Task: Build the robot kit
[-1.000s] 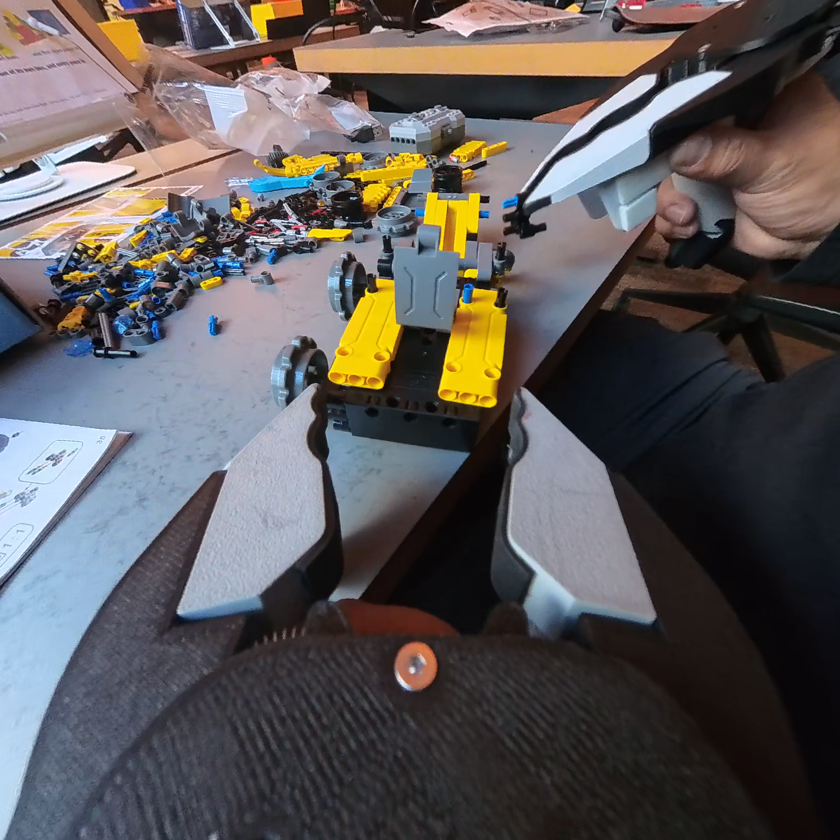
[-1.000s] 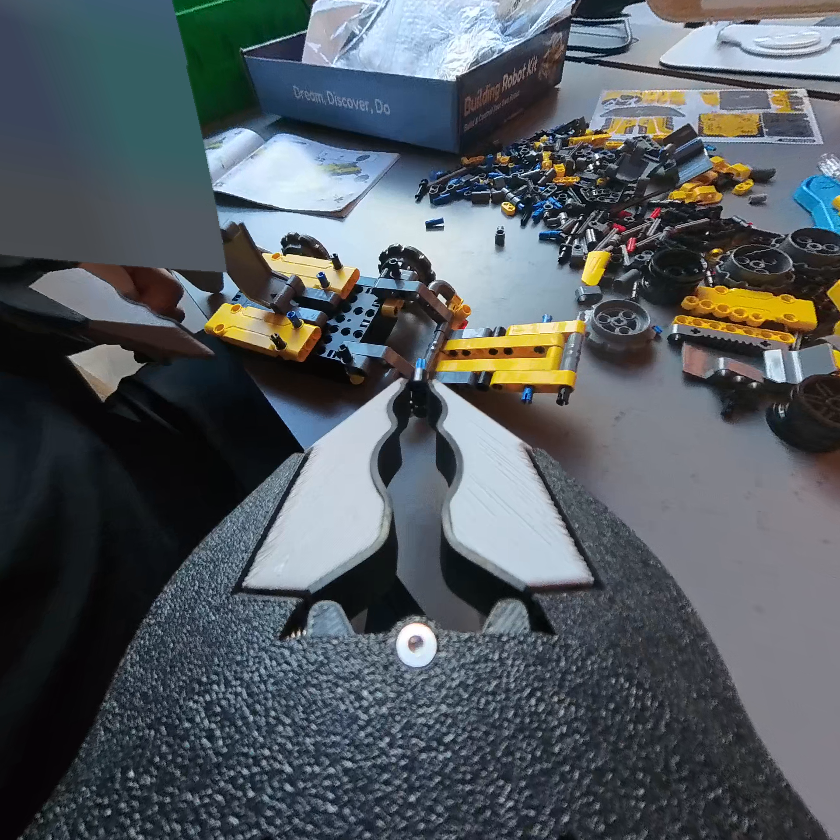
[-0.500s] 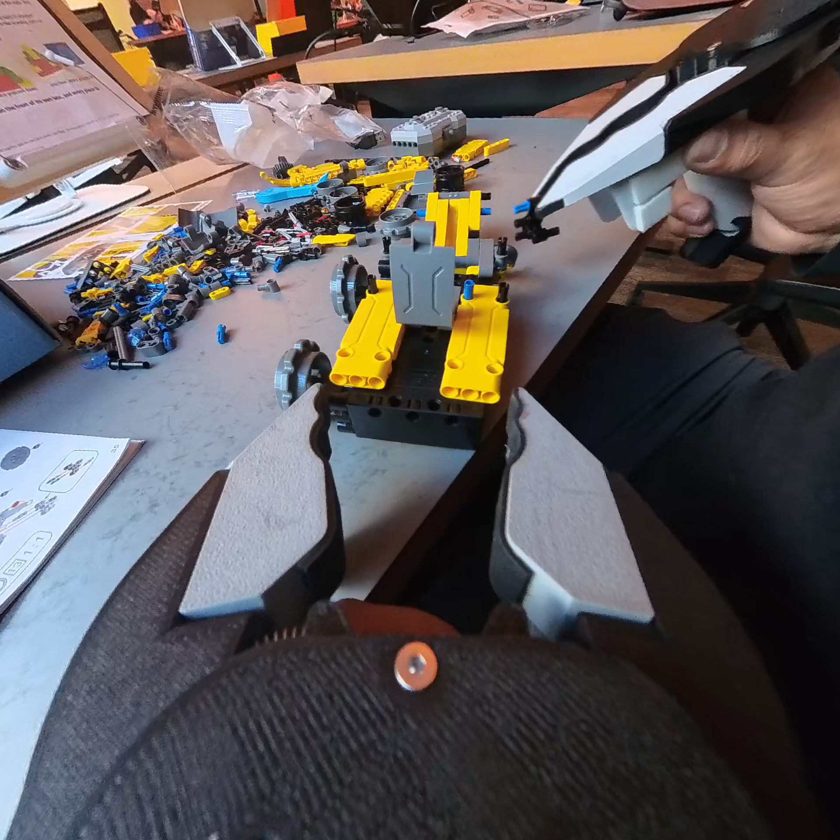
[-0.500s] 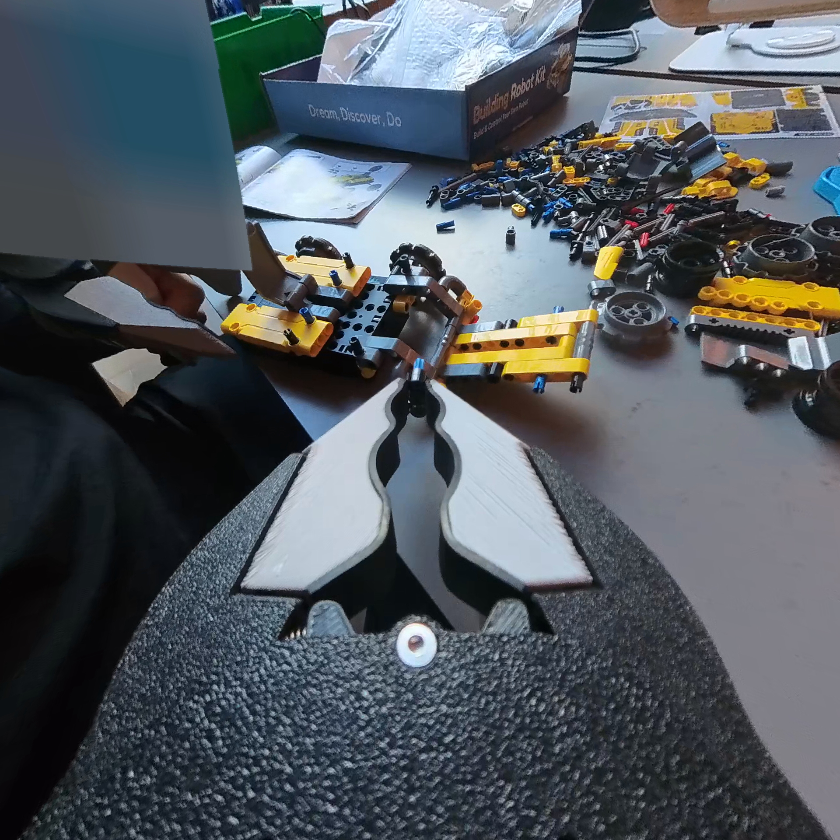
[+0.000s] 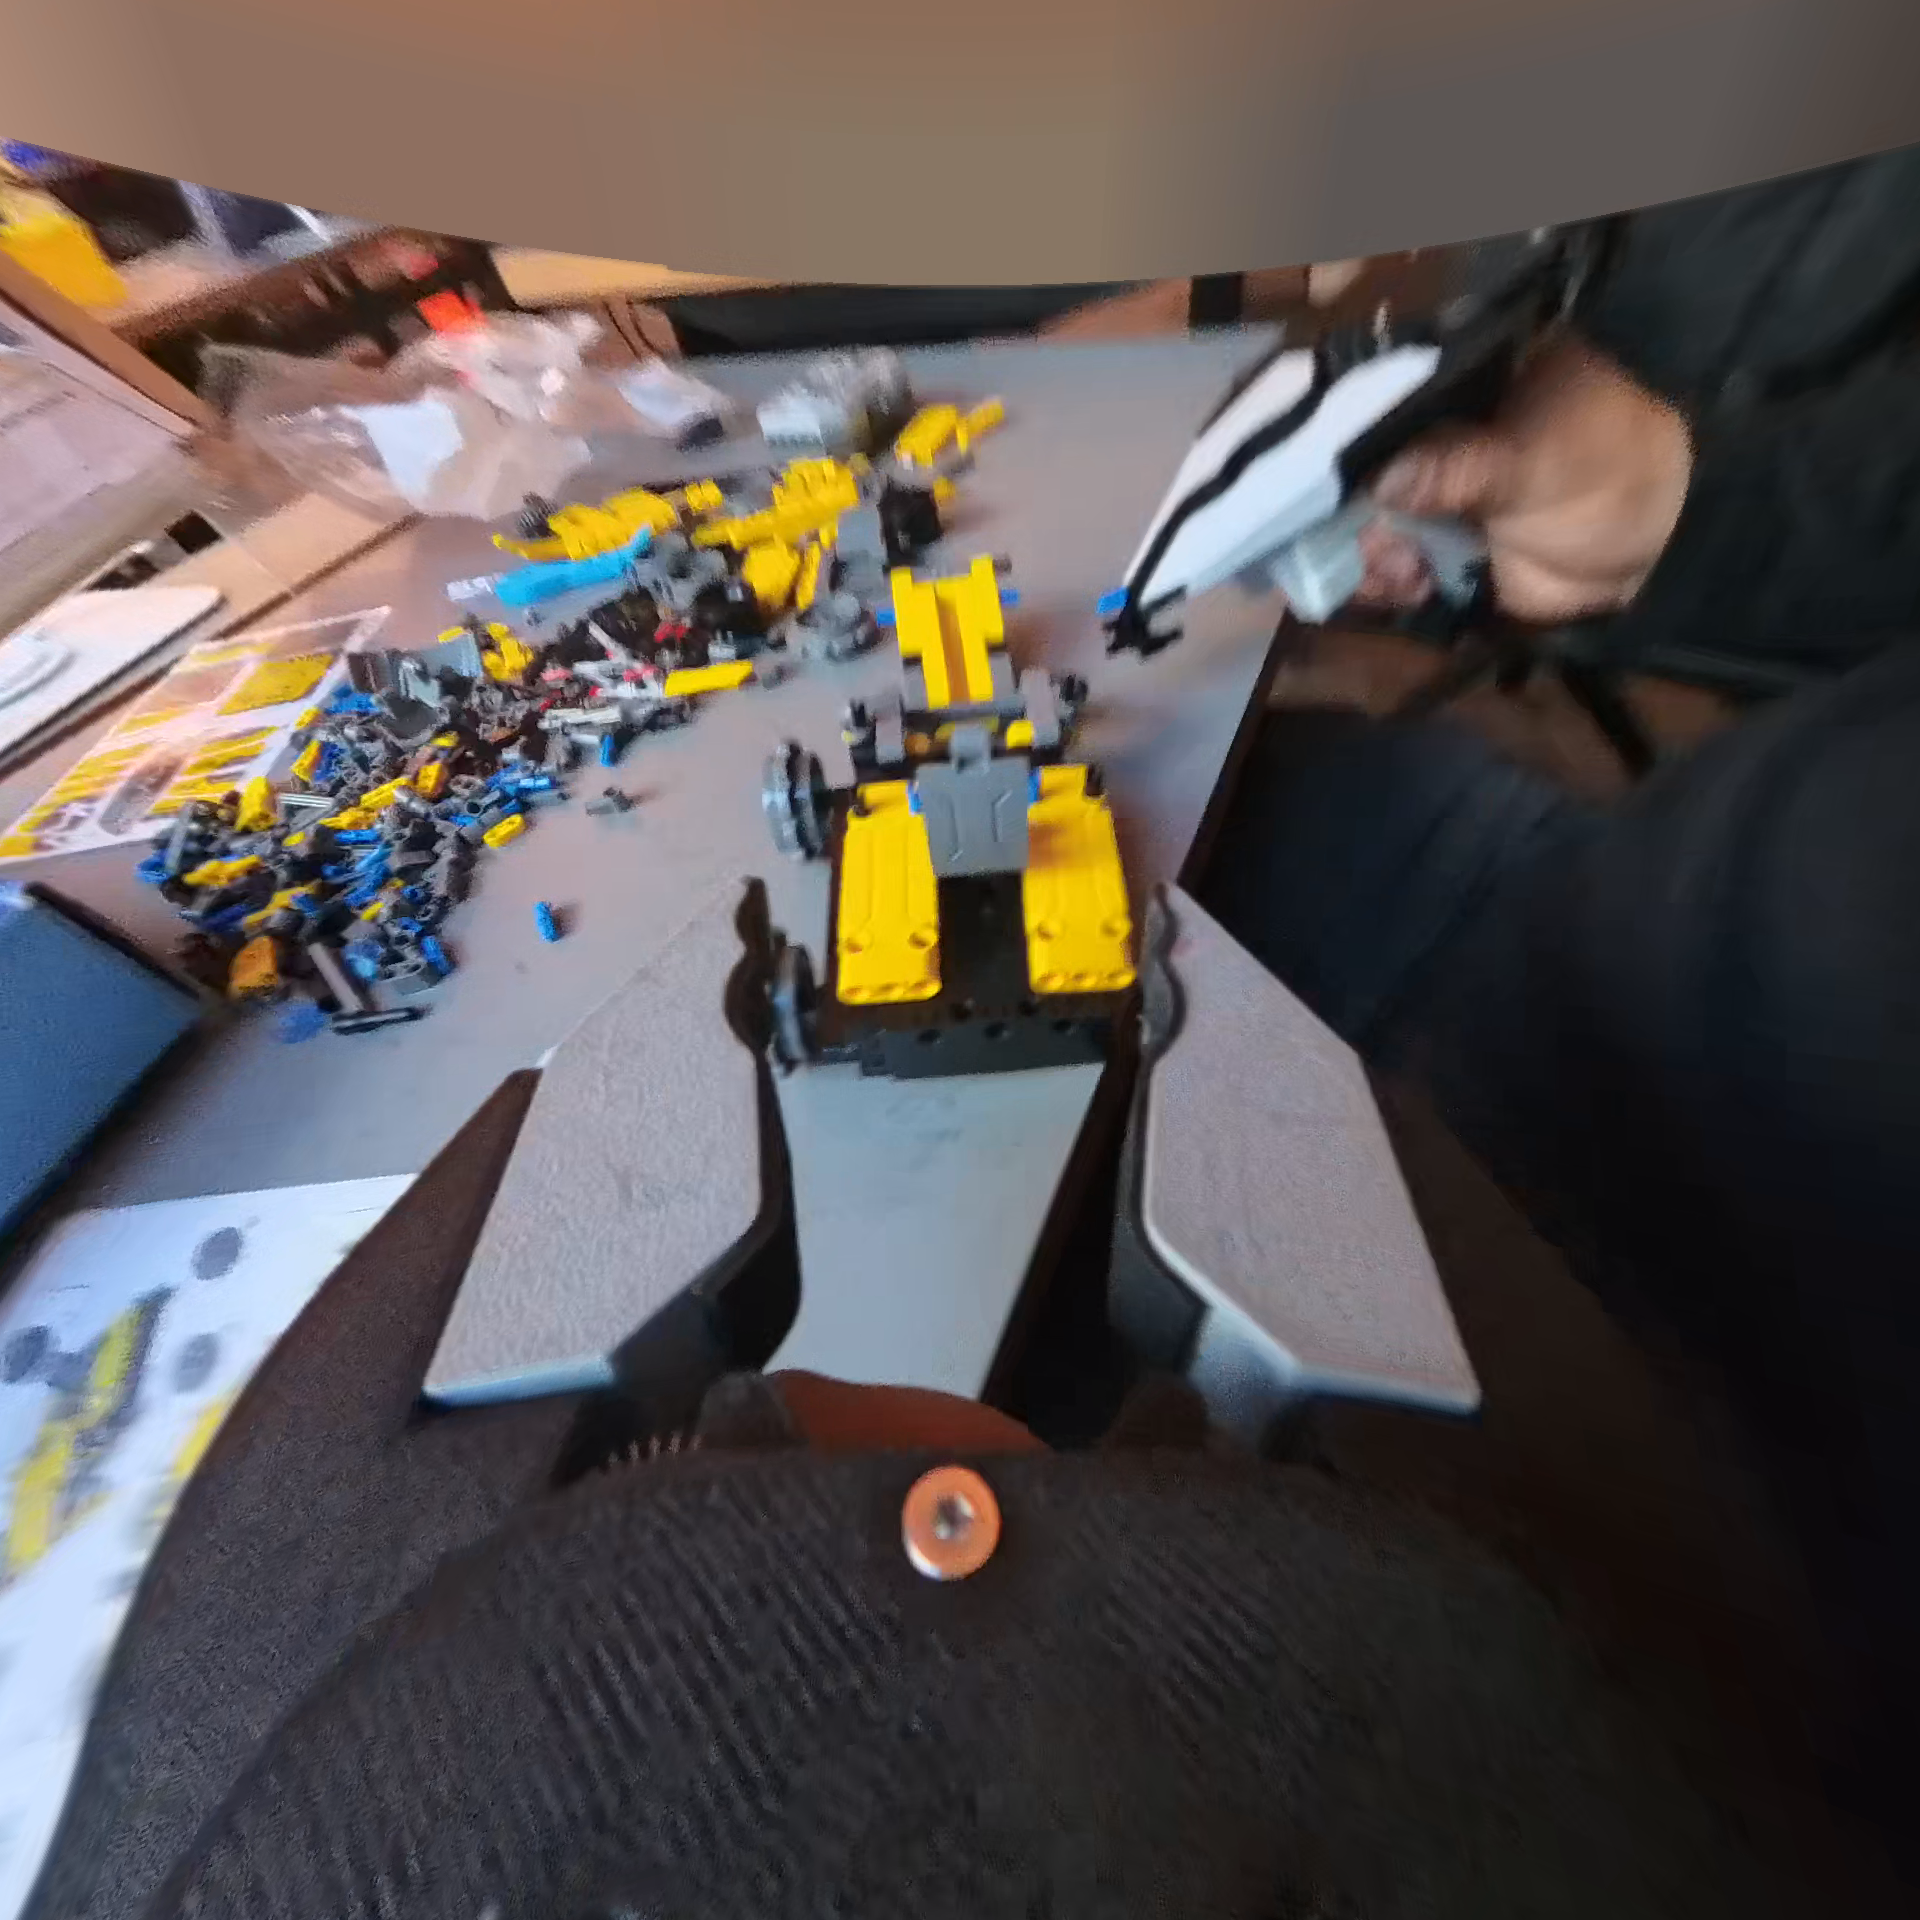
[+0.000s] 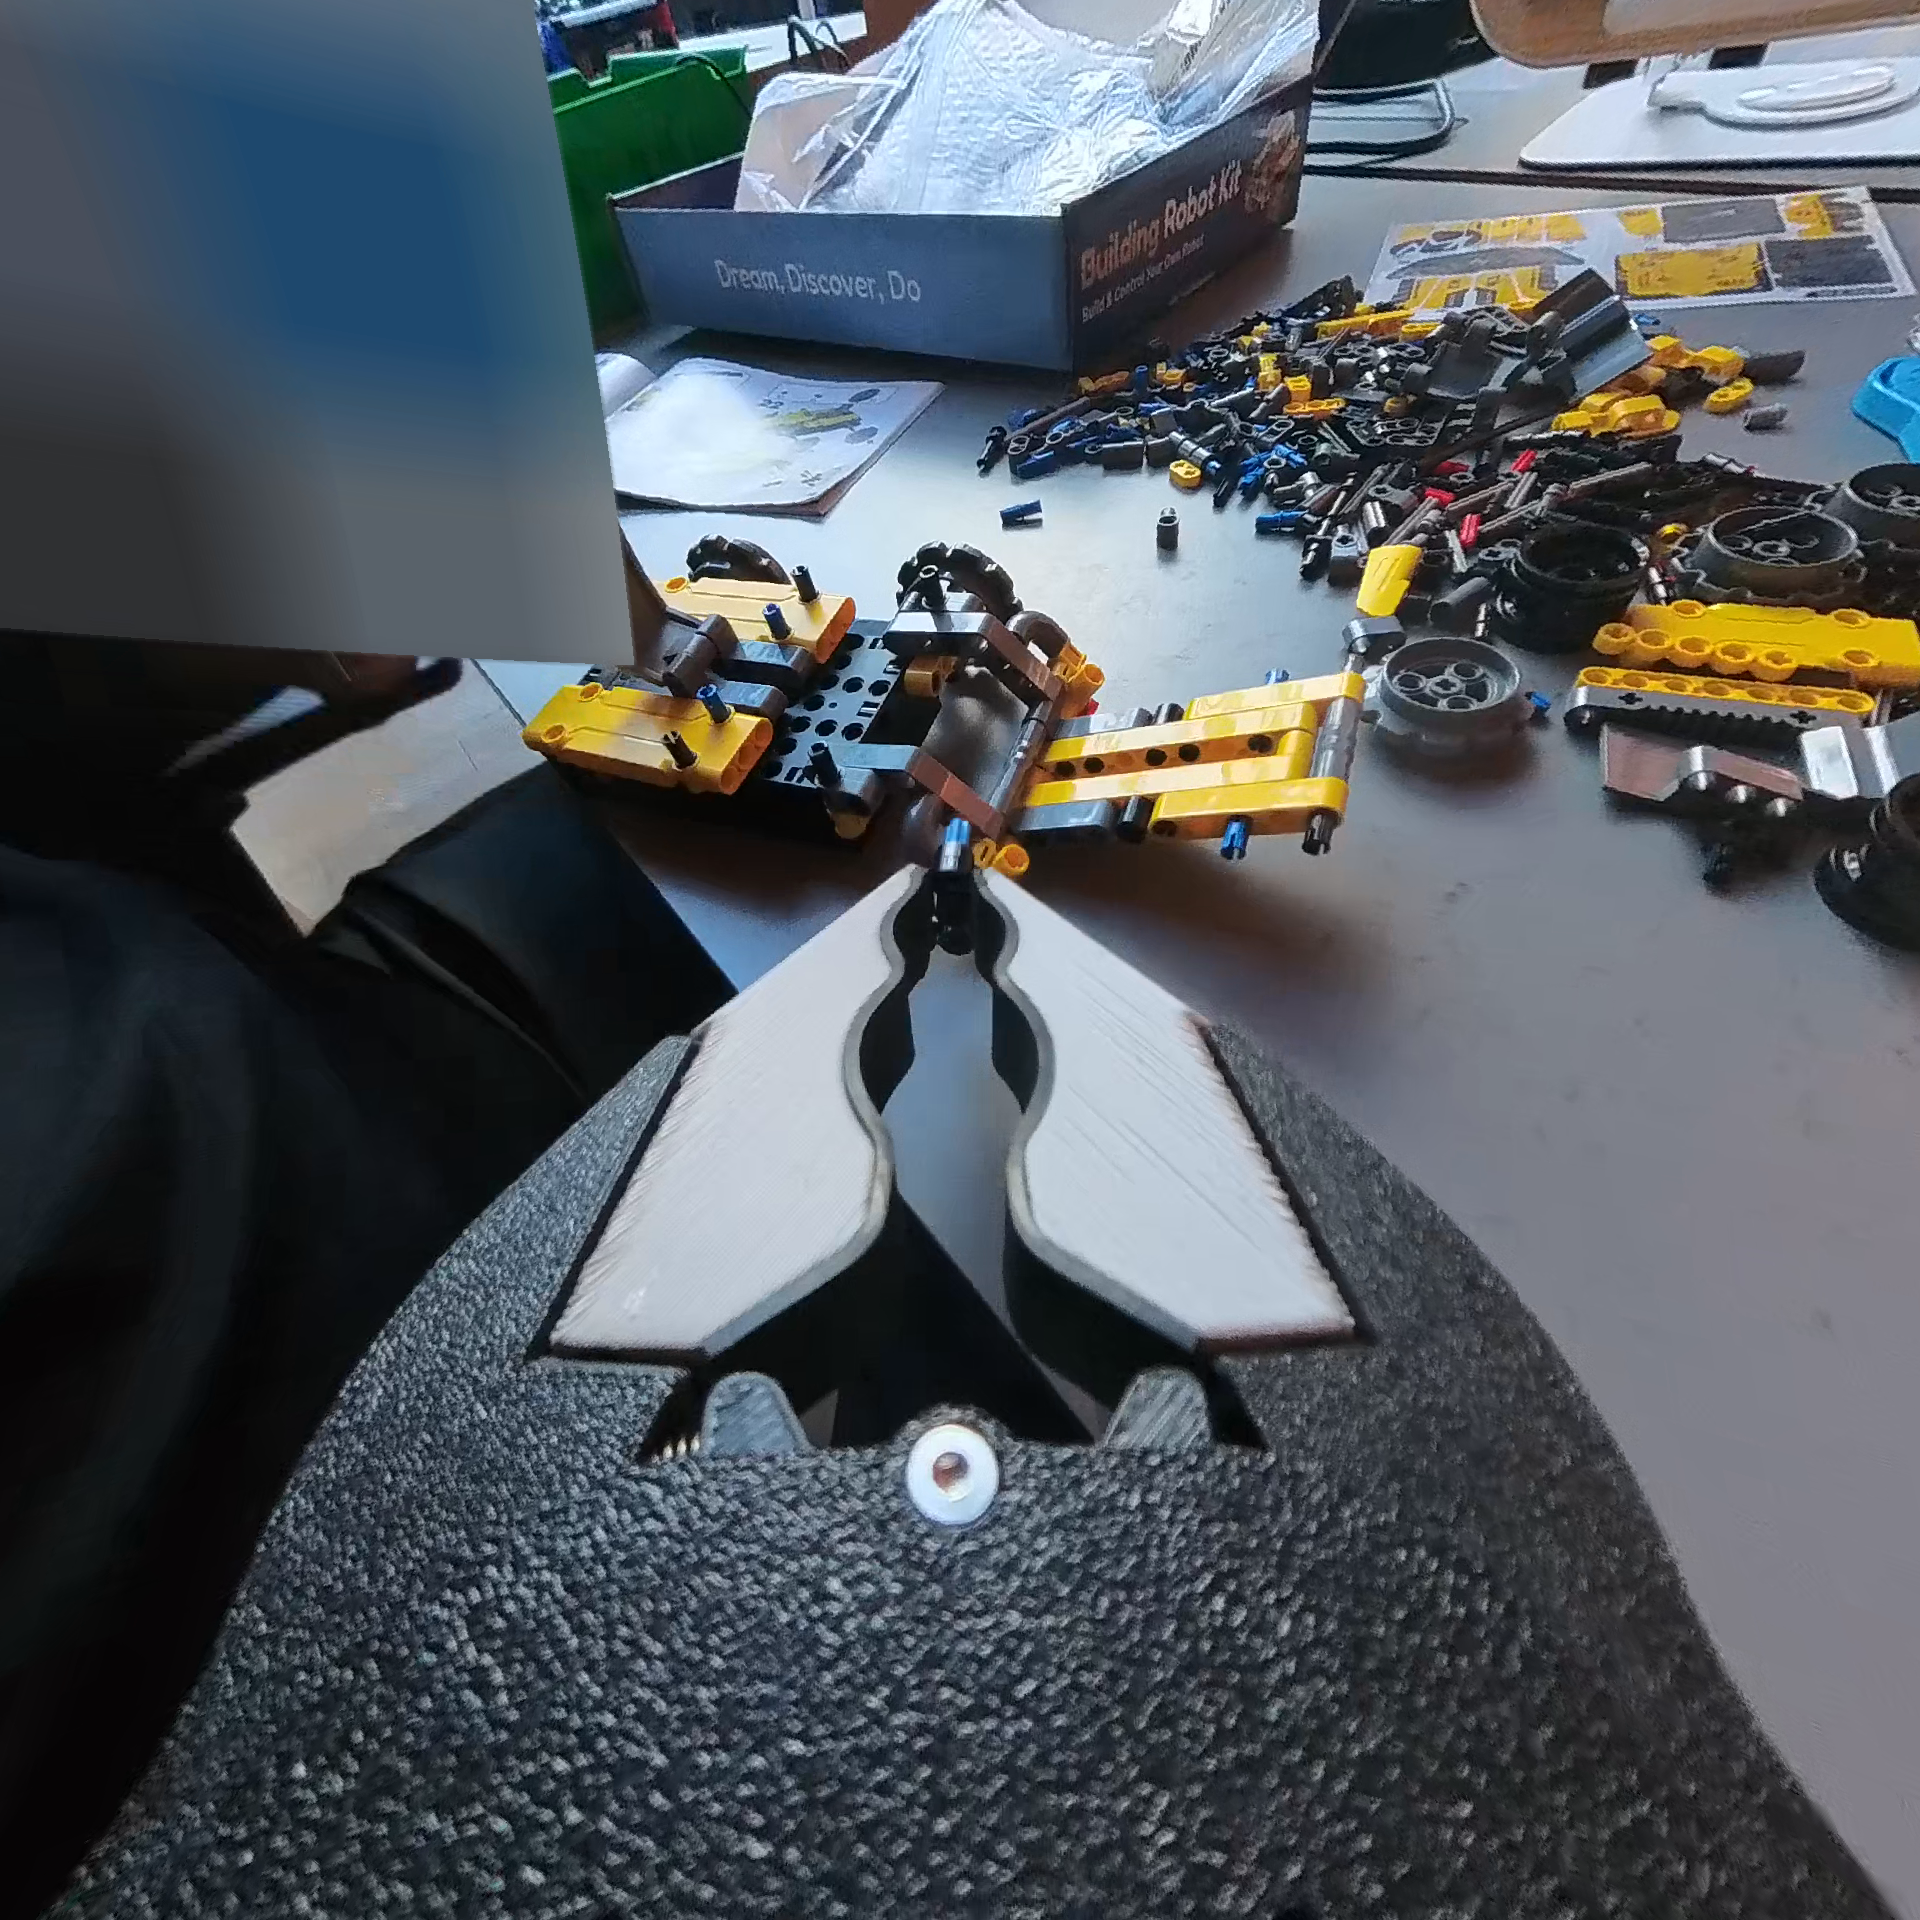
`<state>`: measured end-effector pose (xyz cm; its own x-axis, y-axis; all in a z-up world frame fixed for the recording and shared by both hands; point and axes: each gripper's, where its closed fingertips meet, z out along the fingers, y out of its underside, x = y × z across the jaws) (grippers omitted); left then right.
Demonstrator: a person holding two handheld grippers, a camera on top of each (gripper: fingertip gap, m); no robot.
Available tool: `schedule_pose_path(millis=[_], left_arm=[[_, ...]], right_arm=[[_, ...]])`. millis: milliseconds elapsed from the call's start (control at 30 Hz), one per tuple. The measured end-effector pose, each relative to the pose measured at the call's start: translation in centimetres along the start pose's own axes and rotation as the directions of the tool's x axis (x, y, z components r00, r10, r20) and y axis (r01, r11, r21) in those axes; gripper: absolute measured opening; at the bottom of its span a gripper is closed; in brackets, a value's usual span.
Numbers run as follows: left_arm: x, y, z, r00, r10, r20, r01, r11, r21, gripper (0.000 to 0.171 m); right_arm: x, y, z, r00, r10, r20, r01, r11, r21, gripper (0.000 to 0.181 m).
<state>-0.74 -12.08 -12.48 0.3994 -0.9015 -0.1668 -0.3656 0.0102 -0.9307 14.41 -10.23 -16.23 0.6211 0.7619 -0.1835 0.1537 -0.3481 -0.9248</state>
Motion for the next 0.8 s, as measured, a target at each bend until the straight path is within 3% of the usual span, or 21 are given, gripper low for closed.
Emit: schedule_pose_path(millis=[67, 133, 200, 267, 433, 633, 700, 800], left_arm=[[-1.3, 0.5, 0.3, 0.991, 0.131, -0.021, -0.132, 0.986, -0.105, 0.071], [-0.8, 0.7, 0.8, 0.947, 0.283, -0.154, -0.307, 0.939, -0.156, 0.063], [-0.1, 1.8, 1.2, 0.862, 0.390, -0.324, -0.467, 0.860, -0.205, 0.072], [-1.4, 3.0, 1.9, 0.797, 0.456, -0.396, -0.575, 0.775, -0.264, 0.080], [-0.7, 3.3, 3.0, 0.703, 0.408, -0.582, -0.623, 0.748, -0.229, 0.087], [-0.7, 4.8, 5.3, 0.594, 0.446, -0.669, -0.742, 0.625, -0.242, 0.091], [-0.7, 5.7, 5.3, 0.587, 0.406, -0.701, -0.748, 0.602, -0.278, 0.089], [-0.7, 6.1, 5.3, 0.652, 0.319, -0.688, -0.689, 0.628, -0.362, 0.084]], right_arm=[[-0.3, 0.2, 0.0, 1.000, 0.015, 0.018, -0.015, 1.000, 0.004, 0.007], [-0.7, 0.4, -0.1, 0.999, 0.006, 0.032, -0.006, 1.000, 0.002, 0.007], [-1.1, 0.8, -0.1, 0.999, -0.014, 0.041, 0.015, 1.000, -0.011, 0.007], [-1.7, 0.9, -0.2, 0.998, -0.019, 0.062, 0.020, 1.000, -0.023, 0.007], [-3.4, 0.8, -0.7, 0.992, -0.055, 0.113, 0.057, 0.998, -0.014, 0.007], [-4.9, 1.1, -0.8, 0.982, -0.084, 0.167, 0.091, 0.995, -0.031, 0.008], [-5.1, 1.3, -0.7, 0.980, -0.089, 0.177, 0.098, 0.994, -0.044, 0.008], [-5.0, 1.4, -0.5, 0.982, -0.070, 0.173, 0.081, 0.995, -0.054, 0.008]])
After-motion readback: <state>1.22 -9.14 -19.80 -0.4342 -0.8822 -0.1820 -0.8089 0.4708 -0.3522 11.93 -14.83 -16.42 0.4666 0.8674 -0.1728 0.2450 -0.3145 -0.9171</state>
